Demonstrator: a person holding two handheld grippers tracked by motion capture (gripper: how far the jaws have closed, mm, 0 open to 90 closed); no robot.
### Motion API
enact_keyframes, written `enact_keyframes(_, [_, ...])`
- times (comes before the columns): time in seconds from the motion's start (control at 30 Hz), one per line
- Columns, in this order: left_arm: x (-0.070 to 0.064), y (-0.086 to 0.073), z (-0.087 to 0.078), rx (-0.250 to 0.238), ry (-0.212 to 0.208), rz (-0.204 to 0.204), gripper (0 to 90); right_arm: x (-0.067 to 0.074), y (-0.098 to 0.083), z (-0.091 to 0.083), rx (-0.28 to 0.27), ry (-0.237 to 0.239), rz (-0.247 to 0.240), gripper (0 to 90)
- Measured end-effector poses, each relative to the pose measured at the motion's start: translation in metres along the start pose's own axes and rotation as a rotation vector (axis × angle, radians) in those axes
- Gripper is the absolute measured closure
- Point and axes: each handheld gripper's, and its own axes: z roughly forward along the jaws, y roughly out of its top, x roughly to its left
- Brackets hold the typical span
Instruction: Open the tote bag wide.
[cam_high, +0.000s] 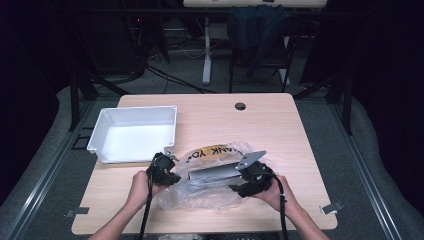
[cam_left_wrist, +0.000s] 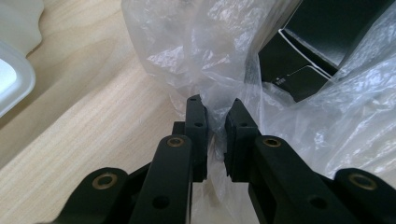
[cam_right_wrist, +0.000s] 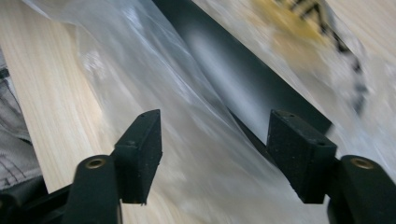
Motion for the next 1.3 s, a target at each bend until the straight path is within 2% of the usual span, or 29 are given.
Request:
enact_keyframes(0.17, [0.000, 0.000, 0.000, -0.001, -0.010, -0.004, 81.3, 0.018, 0.008, 0.018, 0.008, 0.011, -0.086, 49.8])
enact_keyframes(0.27, [0.001, 0.000, 0.000, 0.002, -0.012, -0.004, 81.4, 0.023, 0.007, 0.030, 0.040, -0.014, -0.109, 64.1])
enact_keyframes(0.37, [0.001, 0.000, 0.002, 0.001, -0.005, -0.001, 81.8, 0.024, 0.004, 0.039, 0.076, -0.028, -0.115, 85.7])
enact_keyframes(0.4, [0.000, 0.001, 0.002, 0.005, -0.002, 0.002, 82.1, 0.024, 0.003, 0.040, 0.084, -0.025, -0.117, 89.1])
enact_keyframes(0.6, [0.003, 0.001, 0.004, 0.016, 0.035, 0.003, 84.1, 0.026, -0.002, 0.040, 0.124, 0.038, -0.115, 90.0])
enact_keyframes(0.73, [0.008, -0.001, 0.003, 0.010, 0.059, -0.023, 84.4, 0.028, -0.010, 0.038, 0.161, 0.095, -0.115, 90.0])
enact_keyframes(0.93, [0.012, -0.001, 0.004, 0.011, 0.094, -0.036, 84.3, 0.023, -0.020, 0.037, 0.230, 0.148, -0.111, 90.0])
enact_keyframes(1.03, [0.013, 0.000, 0.004, 0.019, 0.117, -0.029, 84.2, 0.020, -0.025, 0.034, 0.252, 0.169, -0.106, 90.0])
enact_keyframes(1.17, [0.014, 0.000, 0.006, 0.023, 0.108, -0.030, 83.1, 0.014, -0.029, 0.031, 0.273, 0.176, -0.096, 90.0])
enact_keyframes(1.27, [0.014, 0.000, 0.002, 0.027, 0.100, -0.026, 75.3, 0.015, -0.028, 0.032, 0.265, 0.185, -0.093, 90.0])
enact_keyframes(1.3, [0.015, 0.000, -0.001, 0.020, 0.097, -0.027, 72.6, 0.015, -0.026, 0.030, 0.264, 0.185, -0.105, 90.0])
